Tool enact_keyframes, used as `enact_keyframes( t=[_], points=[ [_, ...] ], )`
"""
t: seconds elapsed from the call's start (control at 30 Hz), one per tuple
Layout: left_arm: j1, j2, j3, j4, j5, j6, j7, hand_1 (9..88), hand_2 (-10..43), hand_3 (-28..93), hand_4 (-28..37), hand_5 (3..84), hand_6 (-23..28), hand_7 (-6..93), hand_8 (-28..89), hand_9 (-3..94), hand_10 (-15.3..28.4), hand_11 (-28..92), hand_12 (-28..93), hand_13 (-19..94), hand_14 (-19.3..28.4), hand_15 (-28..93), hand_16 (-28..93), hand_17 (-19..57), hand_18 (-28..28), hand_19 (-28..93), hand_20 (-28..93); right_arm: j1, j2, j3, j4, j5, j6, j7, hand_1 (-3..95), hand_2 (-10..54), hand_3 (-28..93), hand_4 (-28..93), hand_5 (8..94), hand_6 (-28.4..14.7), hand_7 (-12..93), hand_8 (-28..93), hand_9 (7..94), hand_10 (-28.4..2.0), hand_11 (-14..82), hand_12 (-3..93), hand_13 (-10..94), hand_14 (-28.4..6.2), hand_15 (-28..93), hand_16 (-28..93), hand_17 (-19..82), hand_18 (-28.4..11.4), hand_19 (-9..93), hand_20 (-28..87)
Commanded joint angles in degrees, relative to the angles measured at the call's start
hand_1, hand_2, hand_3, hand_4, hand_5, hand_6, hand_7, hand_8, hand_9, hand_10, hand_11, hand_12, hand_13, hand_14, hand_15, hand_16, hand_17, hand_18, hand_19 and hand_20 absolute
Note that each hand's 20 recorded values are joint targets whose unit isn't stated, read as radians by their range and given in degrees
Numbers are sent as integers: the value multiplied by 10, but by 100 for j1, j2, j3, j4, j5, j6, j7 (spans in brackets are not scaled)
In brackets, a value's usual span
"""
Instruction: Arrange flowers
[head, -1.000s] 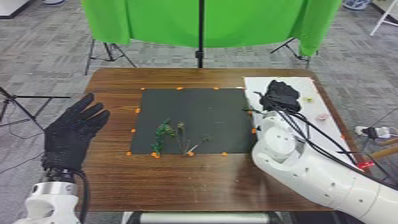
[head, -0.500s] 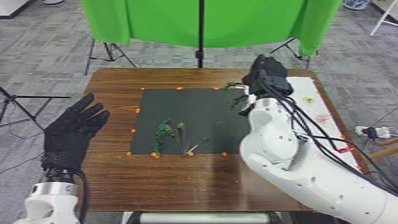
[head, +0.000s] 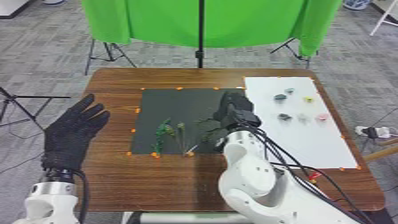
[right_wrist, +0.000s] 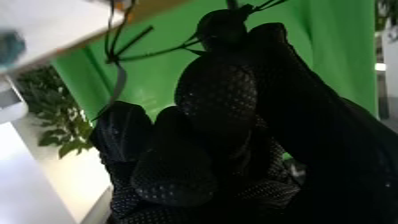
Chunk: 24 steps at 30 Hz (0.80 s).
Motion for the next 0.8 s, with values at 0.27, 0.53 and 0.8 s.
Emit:
enact_keyframes(
  t=[0.27,0.53,0.8],
  points=[
    [105,20,93,26,-4,-29,63,244,76,798,-257,420,110,114,-88,369,202,254,99,263,267,474,-91,-78,255,564,168,86,67,-32,818,668,-4,885,517,-95,790,-283,936,-26,227,119,918,-120,544,225,829,-100,855,193,438,-275,932,545],
    [164,90,159,18,-44,10,196,244,77,796,-254,421,111,112,-86,369,203,253,100,263,267,470,-89,-78,255,564,168,-115,-51,317,764,1013,-413,801,479,-90,771,-273,935,-20,204,108,916,-120,552,225,830,-103,852,194,442,-280,932,550],
    [231,133,203,18,-78,43,311,245,77,796,-252,422,112,110,-86,369,203,252,102,262,267,469,-87,-78,255,564,167,-385,92,772,268,1096,-155,598,299,78,726,-270,921,-15,164,-121,921,-129,530,224,825,-114,850,199,438,-284,932,557]
  ],
)
